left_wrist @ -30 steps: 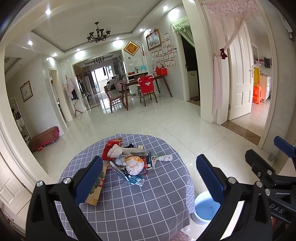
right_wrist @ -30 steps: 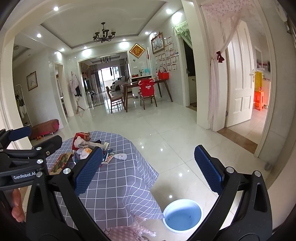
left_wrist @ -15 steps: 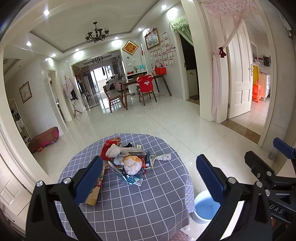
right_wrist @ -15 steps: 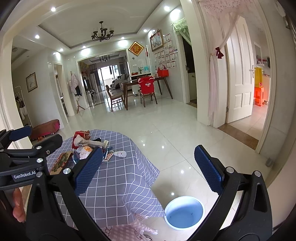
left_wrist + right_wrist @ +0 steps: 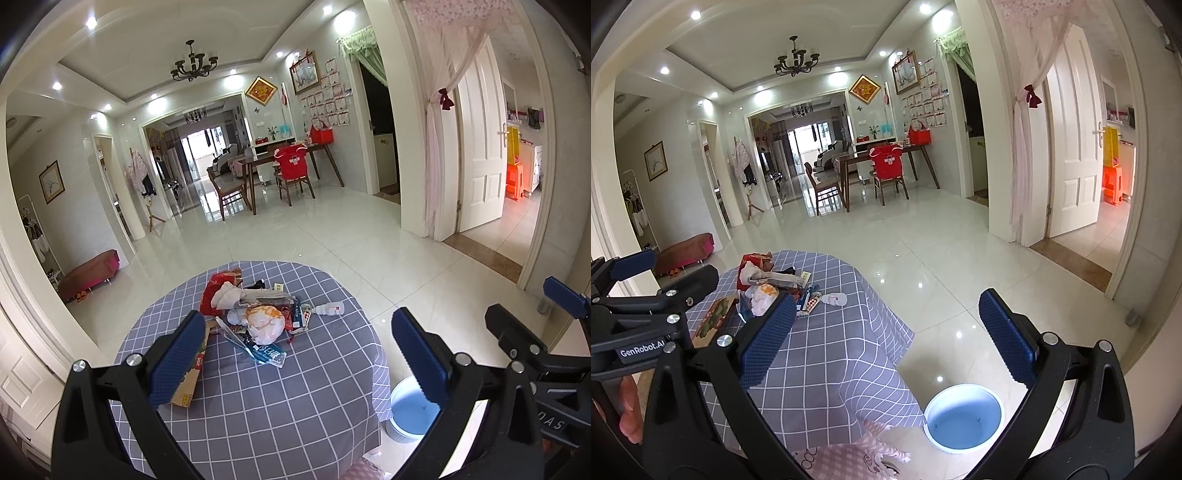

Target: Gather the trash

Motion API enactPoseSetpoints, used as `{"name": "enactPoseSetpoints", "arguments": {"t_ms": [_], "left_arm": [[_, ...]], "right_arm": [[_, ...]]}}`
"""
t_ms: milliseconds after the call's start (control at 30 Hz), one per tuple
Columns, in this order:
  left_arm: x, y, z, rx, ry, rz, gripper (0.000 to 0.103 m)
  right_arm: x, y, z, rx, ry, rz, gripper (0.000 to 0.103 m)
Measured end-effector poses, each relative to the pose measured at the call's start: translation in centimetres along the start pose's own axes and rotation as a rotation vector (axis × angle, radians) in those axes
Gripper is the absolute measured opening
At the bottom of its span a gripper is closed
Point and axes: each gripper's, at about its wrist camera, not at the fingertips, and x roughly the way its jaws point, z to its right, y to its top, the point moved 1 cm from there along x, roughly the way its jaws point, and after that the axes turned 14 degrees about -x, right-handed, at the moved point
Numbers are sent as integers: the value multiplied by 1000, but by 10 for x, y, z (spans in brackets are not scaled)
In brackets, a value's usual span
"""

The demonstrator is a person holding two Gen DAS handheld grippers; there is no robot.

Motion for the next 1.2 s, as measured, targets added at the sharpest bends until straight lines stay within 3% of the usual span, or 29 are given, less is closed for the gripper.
{"name": "enactPoseSetpoints", "arguments": {"t_ms": [767, 933, 1200], "left_arm": [[25, -2, -12, -7, 41, -52, 99], [50, -13, -29, 4, 107, -92, 99], [104, -36, -103, -53, 260, -195, 99]], "right_arm": [[29, -4, -14, -19, 27, -38, 97], [55, -7, -30, -33, 55, -75, 97], [122, -17, -82, -100, 134, -152, 97]]}}
